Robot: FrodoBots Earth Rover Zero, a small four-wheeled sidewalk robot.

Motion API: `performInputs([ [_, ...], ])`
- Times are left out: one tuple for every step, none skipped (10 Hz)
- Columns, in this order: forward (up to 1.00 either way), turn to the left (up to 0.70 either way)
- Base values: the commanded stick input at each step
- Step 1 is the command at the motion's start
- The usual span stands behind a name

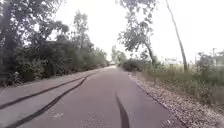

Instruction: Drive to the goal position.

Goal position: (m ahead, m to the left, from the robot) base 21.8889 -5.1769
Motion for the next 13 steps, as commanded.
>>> performInputs([
  [0.85,0.0],
  [0.85,0.0],
  [0.85,0.0],
  [0.85,0.0],
  [0.85,0.0],
  [0.85,0.0],
  [0.85,0.0],
  [0.85,0.0],
  [0.85,0.0],
  [0.85,0.0],
  [0.85,0.0],
  [0.85,0.0],
  [0.85,0.0],
])
